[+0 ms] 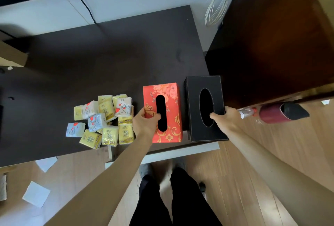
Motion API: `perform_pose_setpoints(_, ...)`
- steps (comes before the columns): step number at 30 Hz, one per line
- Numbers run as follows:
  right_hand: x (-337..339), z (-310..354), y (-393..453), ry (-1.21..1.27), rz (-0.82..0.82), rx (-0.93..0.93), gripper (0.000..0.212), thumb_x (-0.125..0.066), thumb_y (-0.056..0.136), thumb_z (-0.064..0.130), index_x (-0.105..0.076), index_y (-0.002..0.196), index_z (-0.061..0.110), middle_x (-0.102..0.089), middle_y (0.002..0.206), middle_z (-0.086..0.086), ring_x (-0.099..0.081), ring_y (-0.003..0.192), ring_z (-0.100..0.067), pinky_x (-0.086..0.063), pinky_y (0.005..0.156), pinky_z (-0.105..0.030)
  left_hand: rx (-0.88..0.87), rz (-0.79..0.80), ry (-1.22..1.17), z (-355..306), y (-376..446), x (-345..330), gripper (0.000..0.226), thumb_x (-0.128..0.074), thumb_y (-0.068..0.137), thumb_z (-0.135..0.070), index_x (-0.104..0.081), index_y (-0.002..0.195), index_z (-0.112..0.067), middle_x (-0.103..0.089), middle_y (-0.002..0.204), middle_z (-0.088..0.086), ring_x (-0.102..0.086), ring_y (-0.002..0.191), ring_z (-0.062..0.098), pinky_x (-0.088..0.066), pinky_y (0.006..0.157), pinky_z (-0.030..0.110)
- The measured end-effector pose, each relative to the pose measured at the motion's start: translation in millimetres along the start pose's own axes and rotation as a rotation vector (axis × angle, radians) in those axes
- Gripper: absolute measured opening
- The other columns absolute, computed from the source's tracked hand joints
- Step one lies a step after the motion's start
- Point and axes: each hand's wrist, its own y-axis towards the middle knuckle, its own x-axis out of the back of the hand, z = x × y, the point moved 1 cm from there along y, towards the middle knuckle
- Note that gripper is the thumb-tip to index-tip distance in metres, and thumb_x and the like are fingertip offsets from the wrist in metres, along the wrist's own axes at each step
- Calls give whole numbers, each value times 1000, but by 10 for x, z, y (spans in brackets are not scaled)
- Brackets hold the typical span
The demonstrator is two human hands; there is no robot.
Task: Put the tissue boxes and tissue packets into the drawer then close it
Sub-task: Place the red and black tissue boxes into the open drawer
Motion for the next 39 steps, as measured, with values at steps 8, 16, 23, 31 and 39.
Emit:
perform_pose_setpoints(8,-251,-333,-498,360,-181,-22,19,-75,88,26,-70,106,21,-77,103,0,-73,99,-21,-60,91,-43,-30,-293,-268,522,-516,150,52,-83,73,-30,-70,122,-31,-75,91,-23,-69,86,-4,-59,87,32)
perform_pose_setpoints(16,-593,-253,-687,414,-257,117,34,-71,89,19,-68,123,18,-78,107,3,-73,101,-16,-58,97,-45,-29,-382,-319,957,-605,263,58,-78,73,-37,-65,129,-32,-77,98,-14,-71,93,4,-59,91,35)
perform_pose_setpoints(23,-768,-427,-813,367,-241,241,37,-72,91,19,-65,128,20,-75,112,4,-70,108,-13,-57,98,-42,-48,-277,-293,1188,-471,202,58,-79,72,-42,-66,127,-30,-76,93,-20,-71,86,-2,-59,88,28)
perform_pose_setpoints(31,-836,-477,-853,397,-207,288,35,-71,92,24,-64,126,26,-74,112,13,-69,108,0,-54,92,-15,-75,-240,-270,1317,-480,116,61,-81,73,-35,-64,132,-32,-76,96,-17,-69,86,-4,-60,84,26)
perform_pose_setpoints(39,-830,-1352,-1792,351,-238,102,43,-72,82,30,-59,116,55,-71,111,26,-69,106,4,-54,91,-18,57,-120,-82,2033,-1268,369,59,-82,78,-27,-63,133,-33,-73,102,-20,-68,95,2,-56,97,34)
